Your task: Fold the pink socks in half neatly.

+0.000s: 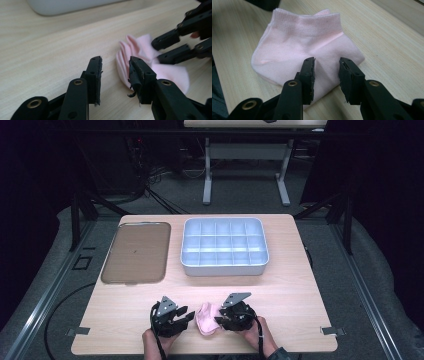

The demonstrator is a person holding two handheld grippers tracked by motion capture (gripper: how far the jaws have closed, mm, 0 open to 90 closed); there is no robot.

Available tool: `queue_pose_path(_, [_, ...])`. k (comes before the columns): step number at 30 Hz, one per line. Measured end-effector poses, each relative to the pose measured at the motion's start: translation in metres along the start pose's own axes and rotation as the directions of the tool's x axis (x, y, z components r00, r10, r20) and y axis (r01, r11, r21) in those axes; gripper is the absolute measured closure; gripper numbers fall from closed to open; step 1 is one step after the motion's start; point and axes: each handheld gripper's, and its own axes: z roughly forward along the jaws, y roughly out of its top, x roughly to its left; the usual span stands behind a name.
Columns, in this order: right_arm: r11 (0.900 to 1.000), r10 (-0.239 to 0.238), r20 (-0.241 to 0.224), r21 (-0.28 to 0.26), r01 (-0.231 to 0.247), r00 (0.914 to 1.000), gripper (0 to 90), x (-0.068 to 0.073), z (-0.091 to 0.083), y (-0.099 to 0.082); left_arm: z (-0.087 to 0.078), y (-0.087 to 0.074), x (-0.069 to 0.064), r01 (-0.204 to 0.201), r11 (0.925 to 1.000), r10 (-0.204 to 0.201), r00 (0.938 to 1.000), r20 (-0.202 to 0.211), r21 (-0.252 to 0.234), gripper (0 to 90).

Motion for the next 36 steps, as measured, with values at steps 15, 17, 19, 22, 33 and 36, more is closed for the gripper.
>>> queue_pose_path(15, [1.0000, 0.006, 0.003, -0.001, -0.006, 1.0000, 64.6, -0.001, 0.001, -0.001, 0.030, 0.002, -0.020, -0.141, 0.9821, 0.135, 0.9894, 0.053, 0.125, 85.0])
queue_pose_path(17, [0.9999, 0.009, 0.006, -0.006, -0.009, 0.9999, 64.1, 0.000, 0.001, -0.002, 0.031, 0.000, -0.019, -0.145, 0.9810, 0.139, 0.9887, 0.054, 0.129, 84.8])
queue_pose_path(19, [0.9999, 0.011, 0.010, -0.008, -0.011, 0.9999, 63.8, 0.000, 0.001, -0.002, 0.032, 0.000, -0.019, -0.153, 0.9793, 0.148, 0.9878, 0.050, 0.133, 84.9])
queue_pose_path(22, [0.9998, 0.017, -0.004, -0.011, -0.017, 0.9998, 60.8, -0.002, 0.001, -0.002, 0.034, 0.000, -0.018, -0.157, 0.9783, 0.151, 0.9870, 0.056, 0.135, 85.1])
queue_pose_path(33, [0.9871, 0.155, -0.028, -0.034, -0.156, 0.9875, 37.4, -0.014, -0.007, -0.010, 0.033, -0.004, -0.016, -0.139, 0.9847, 0.133, 0.9892, 0.062, 0.105, 85.4])
queue_pose_path(36, [0.9834, 0.181, -0.044, -0.003, -0.181, 0.9825, 39.5, -0.016, -0.008, -0.009, 0.033, -0.006, -0.015, -0.130, 0.9872, 0.125, 0.9901, 0.063, 0.092, 86.8])
